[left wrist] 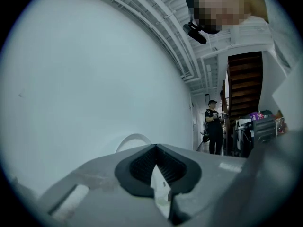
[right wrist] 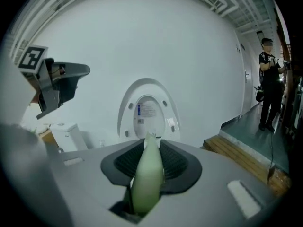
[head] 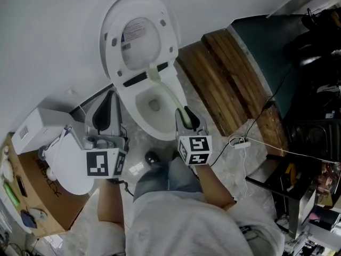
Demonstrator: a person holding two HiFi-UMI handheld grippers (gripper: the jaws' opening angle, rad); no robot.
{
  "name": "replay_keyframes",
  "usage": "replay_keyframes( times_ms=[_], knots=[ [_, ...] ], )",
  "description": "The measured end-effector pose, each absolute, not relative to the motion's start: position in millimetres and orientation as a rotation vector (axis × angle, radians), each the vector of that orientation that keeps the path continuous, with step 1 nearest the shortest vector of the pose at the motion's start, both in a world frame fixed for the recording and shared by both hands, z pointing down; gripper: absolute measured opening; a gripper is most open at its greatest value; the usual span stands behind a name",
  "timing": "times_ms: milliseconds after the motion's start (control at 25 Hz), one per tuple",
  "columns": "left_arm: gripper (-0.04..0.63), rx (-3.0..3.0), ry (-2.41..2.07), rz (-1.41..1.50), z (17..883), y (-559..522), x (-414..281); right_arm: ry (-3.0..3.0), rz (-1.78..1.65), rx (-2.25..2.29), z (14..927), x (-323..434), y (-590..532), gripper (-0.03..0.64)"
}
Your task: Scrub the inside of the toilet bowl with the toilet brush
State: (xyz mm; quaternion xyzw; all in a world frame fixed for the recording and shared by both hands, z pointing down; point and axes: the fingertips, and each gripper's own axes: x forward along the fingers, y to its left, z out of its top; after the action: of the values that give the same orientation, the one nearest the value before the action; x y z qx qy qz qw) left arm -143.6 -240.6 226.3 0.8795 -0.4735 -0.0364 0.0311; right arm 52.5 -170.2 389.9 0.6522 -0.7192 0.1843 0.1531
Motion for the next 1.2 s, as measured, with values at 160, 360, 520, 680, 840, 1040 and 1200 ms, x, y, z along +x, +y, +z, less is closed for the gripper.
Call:
replay_keyframes(
  times_ms=[160,360,520,680,840,1040,1200],
  knots=[
    [0.005,2.697,-1.456,-0.097,241,-243,-138,-2.026,0.596,1.817,425,55,-167,0.106],
    [0.005,2.655,-1.459,-0.054,267,-241,-135,-1.989,0.689,1.741,472,56,-162,0.106],
    [0.005,2.623,-1.472,-0.063,286,-241,-135,-1.964,0.731,1.669,508,56,-160,0.106],
    [0.005,2.580,-1.483,-0.033,310,-236,-131,-1.948,0.757,1.591,544,56,-157,0.106],
    [0.005,2.573,-1.488,-0.038,330,-230,-124,-1.930,0.766,1.530,577,56,-160,0.106],
    [0.005,2.581,-1.497,-0.038,353,-227,-115,-1.933,0.738,1.445,613,54,-169,0.106],
    [0.005,2.551,-1.529,-0.018,375,-226,-113,-1.940,0.704,1.374,642,52,-178,0.106]
  ],
)
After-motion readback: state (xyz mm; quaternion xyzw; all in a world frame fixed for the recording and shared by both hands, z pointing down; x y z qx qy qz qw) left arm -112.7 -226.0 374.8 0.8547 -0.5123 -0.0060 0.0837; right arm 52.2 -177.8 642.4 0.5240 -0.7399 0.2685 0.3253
